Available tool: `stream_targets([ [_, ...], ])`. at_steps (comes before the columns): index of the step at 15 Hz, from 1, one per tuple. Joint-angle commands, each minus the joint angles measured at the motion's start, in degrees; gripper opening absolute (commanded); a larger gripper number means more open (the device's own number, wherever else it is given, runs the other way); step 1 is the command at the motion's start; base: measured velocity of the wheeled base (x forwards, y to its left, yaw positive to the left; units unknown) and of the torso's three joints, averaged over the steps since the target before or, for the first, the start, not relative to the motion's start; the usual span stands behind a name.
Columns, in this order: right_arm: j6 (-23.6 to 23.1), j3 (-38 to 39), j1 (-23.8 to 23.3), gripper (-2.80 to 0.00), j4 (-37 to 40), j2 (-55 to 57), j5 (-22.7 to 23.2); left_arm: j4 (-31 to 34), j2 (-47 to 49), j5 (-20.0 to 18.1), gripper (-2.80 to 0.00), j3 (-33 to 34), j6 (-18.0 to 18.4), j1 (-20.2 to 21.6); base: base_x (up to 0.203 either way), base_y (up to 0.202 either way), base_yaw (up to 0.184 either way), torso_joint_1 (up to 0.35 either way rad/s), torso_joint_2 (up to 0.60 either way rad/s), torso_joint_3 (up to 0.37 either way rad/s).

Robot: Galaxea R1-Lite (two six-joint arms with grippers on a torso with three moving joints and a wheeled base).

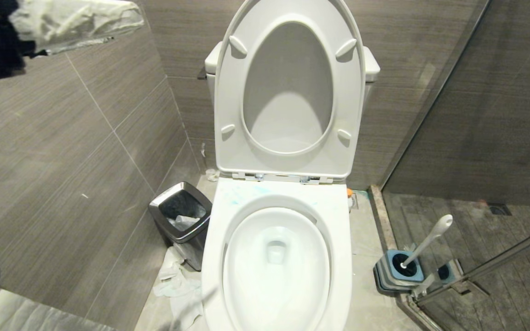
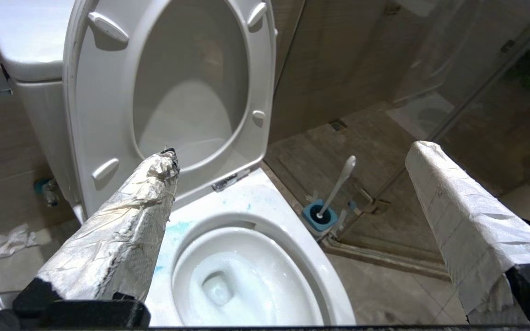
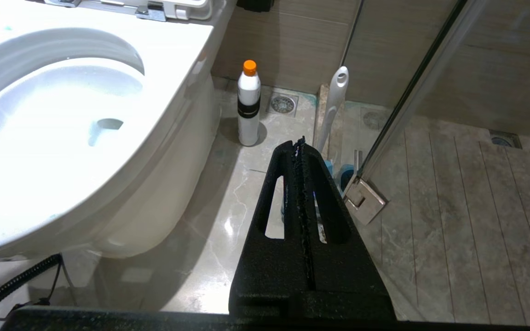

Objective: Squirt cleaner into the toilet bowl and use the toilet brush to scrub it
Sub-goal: Pour in the cleaning agent

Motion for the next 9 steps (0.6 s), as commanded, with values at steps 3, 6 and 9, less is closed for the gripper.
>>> stream_targets([
  [3,-0.1,0.7,0.0,-2.8,-0.1,0.0,0.0,2.6,-11.3,-0.1,-2.8,4.4,0.0,0.0,0.0,0.0,0.0,0.0,0.0,0.0],
  [6,0.0,0.7,0.0,-2.8,-0.1,0.0,0.1,6.6,-17.1,0.9,-2.8,4.7,0.0,0.2,0.0,0.0,0.0,0.0,0.0,0.0],
  [9,0.0,0.7,0.0,-2.8,0.0,0.0,0.0,9.4,-21.5,2.4,-2.8,4.7,0.0,0.3,0.0,0.0,0.0,0.0,0.0,0.0],
])
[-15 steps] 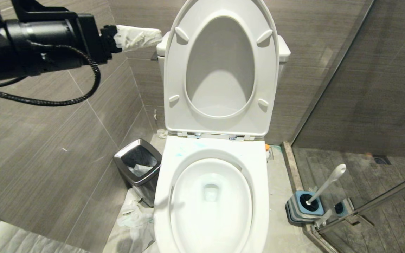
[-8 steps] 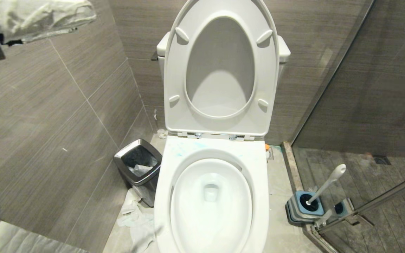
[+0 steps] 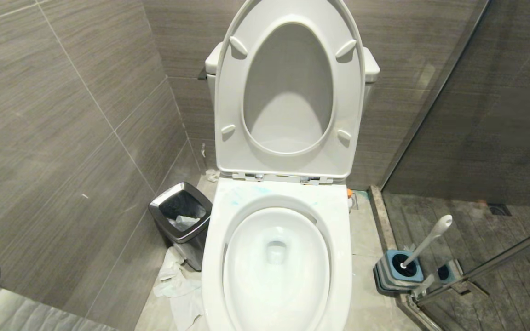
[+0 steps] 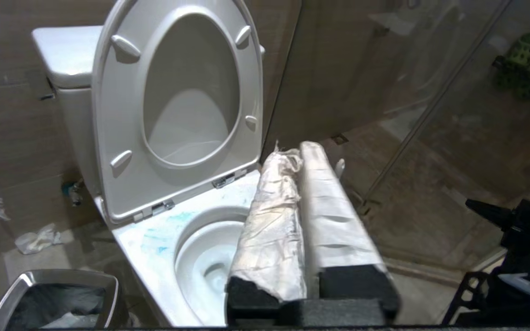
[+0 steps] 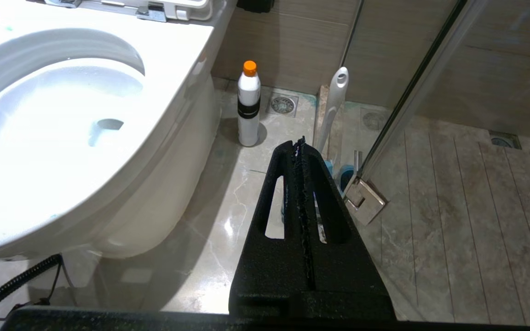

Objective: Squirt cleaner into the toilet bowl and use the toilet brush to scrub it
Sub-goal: Pour in the cleaning agent

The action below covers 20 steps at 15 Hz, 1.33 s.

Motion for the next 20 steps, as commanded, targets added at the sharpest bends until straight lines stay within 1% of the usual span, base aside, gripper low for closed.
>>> stream_targets([
  [1,-0.1,0.7,0.0,-2.8,0.0,0.0,0.1,1.1,-4.0,0.5,-2.8,0.0,0.0,0.1,0.0,0.0,0.0,0.0,0.0,0.0],
  [3,0.0,0.7,0.0,-2.8,0.0,0.0,0.1,1.8,-6.0,2.9,-2.8,-0.3,0.0,1.3,0.0,0.0,0.0,0.0,0.0,0.0],
  [5,0.0,0.7,0.0,-2.8,0.0,0.0,0.1,2.0,-8.4,4.8,-2.8,-0.8,0.1,5.8,0.0,0.0,0.0,0.0,0.0,0.0],
  [8,0.0,0.7,0.0,-2.8,0.0,0.0,0.1,5.7,-15.6,4.3,-2.8,-0.9,0.0,13.8,0.0,0.0,0.0,0.0,0.0,0.0],
  [10,0.0,0.7,0.0,-2.8,0.0,0.0,0.1,7.2,-19.3,3.3,-2.8,-0.9,0.0,18.0,0.0,0.0,0.0,0.0,0.0,0.0],
  [11,-0.1,0.7,0.0,-2.8,0.0,0.0,0.1,7.3,-20.6,3.1,-2.8,-0.9,-0.1,19.0,0.0,0.0,0.0,0.0,0.0,0.0],
  [13,0.0,0.7,0.0,-2.8,0.0,0.0,0.1,7.7,-24.2,3.3,-2.8,-0.4,-0.1,19.5,0.0,0.0,0.0,0.0,0.0,0.0],
  [14,0.0,0.7,0.0,-2.8,0.0,0.0,0.1,8.2,-26.3,3.4,-2.8,0.0,-0.1,20.7,0.0,0.0,0.0,0.0,0.0,0.0],
  [15,0.0,0.7,0.0,-2.8,0.0,0.0,0.1,9.3,-28.3,3.2,-2.8,0.1,-0.1,23.0,0.0,0.0,0.0,0.0,0.0,0.0],
  [17,-0.1,0.7,0.0,-2.8,0.0,0.0,0.1,11.8,-31.2,3.1,-2.8,0.6,-0.1,23.8,0.0,0.0,0.0,0.0,0.0,0.0],
  [20,0.0,0.7,0.0,-2.8,0.0,0.0,0.1,11.9,-35.6,3.2,-2.8,4.8,0.5,23.7,0.0,0.0,0.0,0.0,0.0,0.0],
])
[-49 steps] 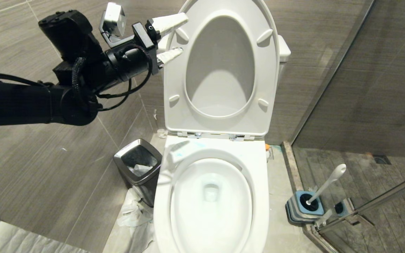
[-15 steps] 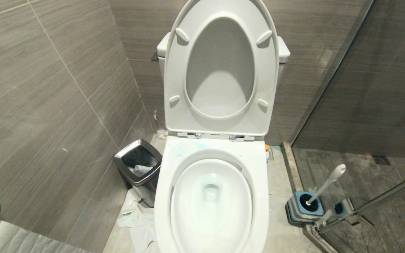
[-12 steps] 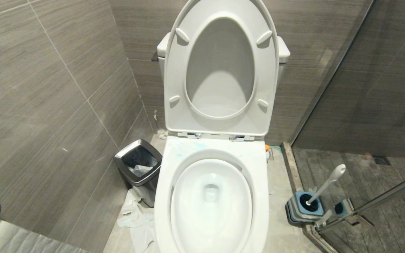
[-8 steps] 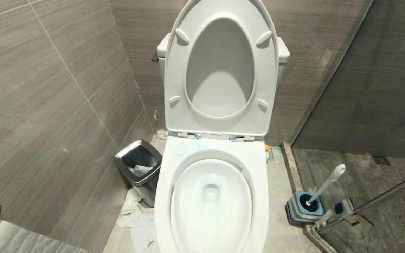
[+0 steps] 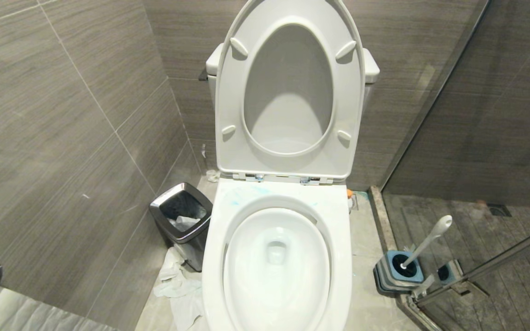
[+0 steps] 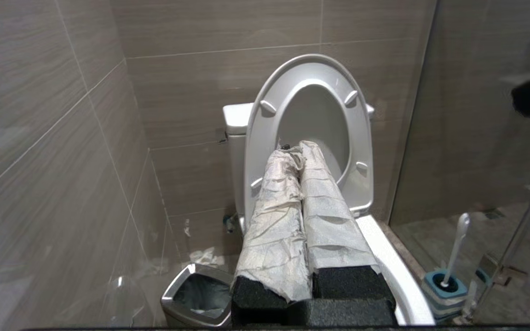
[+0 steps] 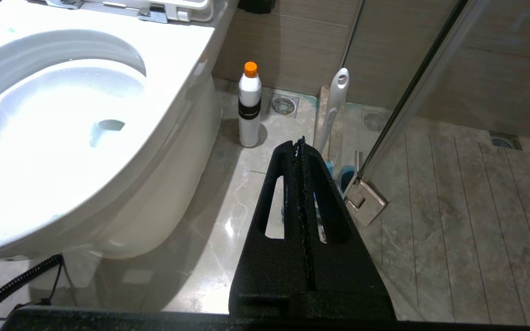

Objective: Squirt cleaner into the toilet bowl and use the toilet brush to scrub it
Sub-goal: Pour in the cleaning agent

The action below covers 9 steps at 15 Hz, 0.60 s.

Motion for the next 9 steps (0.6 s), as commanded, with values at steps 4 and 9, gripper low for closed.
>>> stream_targets([
  [4,0.0,0.7,0.0,-2.8,-0.1,0.0,0.0,3.7,-9.9,0.5,-2.8,8.1,5.1,-2.5,0.0,0.0,0.0,0.0,0.0,0.0],
  [9,-0.1,0.7,0.0,-2.8,-0.1,0.0,0.0,8.4,-16.6,0.8,-2.8,16.1,7.0,-2.8,0.0,0.0,0.0,0.0,0.0,0.0],
])
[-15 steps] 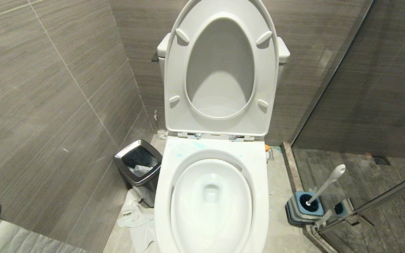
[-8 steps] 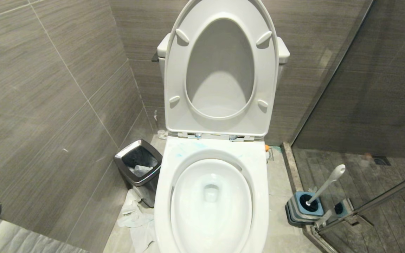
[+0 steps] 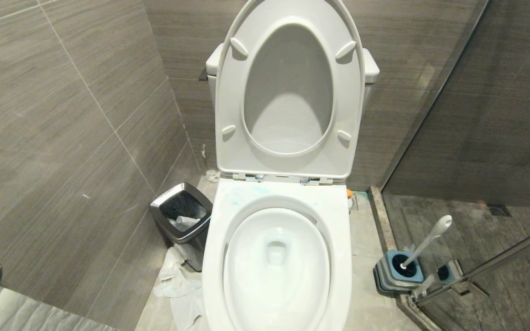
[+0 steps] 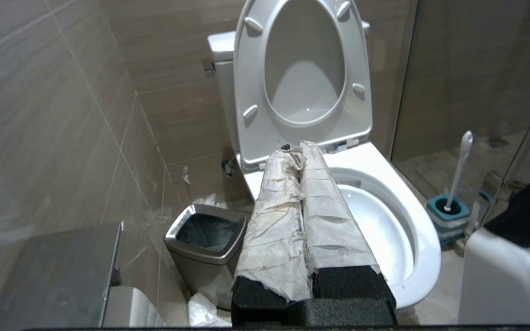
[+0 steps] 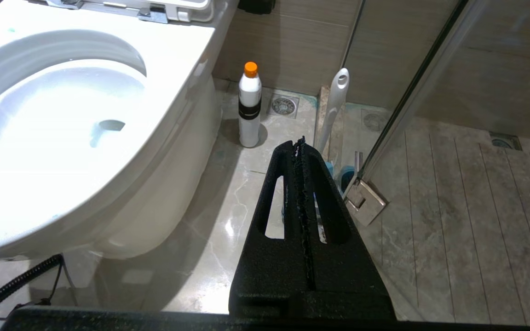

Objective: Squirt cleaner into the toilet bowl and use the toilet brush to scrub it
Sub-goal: Pour in the cleaning agent

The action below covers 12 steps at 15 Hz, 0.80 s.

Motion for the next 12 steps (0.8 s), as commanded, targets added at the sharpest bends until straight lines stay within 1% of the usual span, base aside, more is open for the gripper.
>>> stream_targets([
  [1,0.0,0.7,0.0,-2.8,0.0,0.0,0.0,-0.7,-2.5,-0.1,-2.8,3.5,0.2,0.0,0.0,0.0,0.0,0.0,0.0,0.0],
  [2,-0.1,0.7,0.0,-2.8,0.0,0.0,0.0,-2.8,-2.8,0.1,-2.8,6.5,0.4,0.0,0.0,0.0,0.0,0.0,0.0,0.0],
  [4,0.0,0.7,0.0,-2.8,0.0,0.0,0.0,-11.9,-3.0,0.8,-2.8,13.8,0.6,0.0,0.0,0.0,0.0,0.0,0.0,0.0],
  [9,-0.1,0.7,0.0,-2.8,0.0,0.0,0.0,-41.1,-3.1,1.4,-2.8,36.0,0.9,0.0,0.0,0.0,0.0,0.0,0.0,0.0],
  [10,-0.1,0.7,0.0,-2.8,0.0,0.0,0.0,-45.8,-3.1,1.3,-2.8,39.7,0.8,0.0,0.0,0.0,0.0,0.0,0.0,0.0],
  [12,-0.1,0.7,0.0,-2.8,0.0,0.0,0.0,-52.1,-3.1,1.1,-2.8,46.2,0.4,0.0,0.0,0.0,0.0,0.0,0.0,0.0],
])
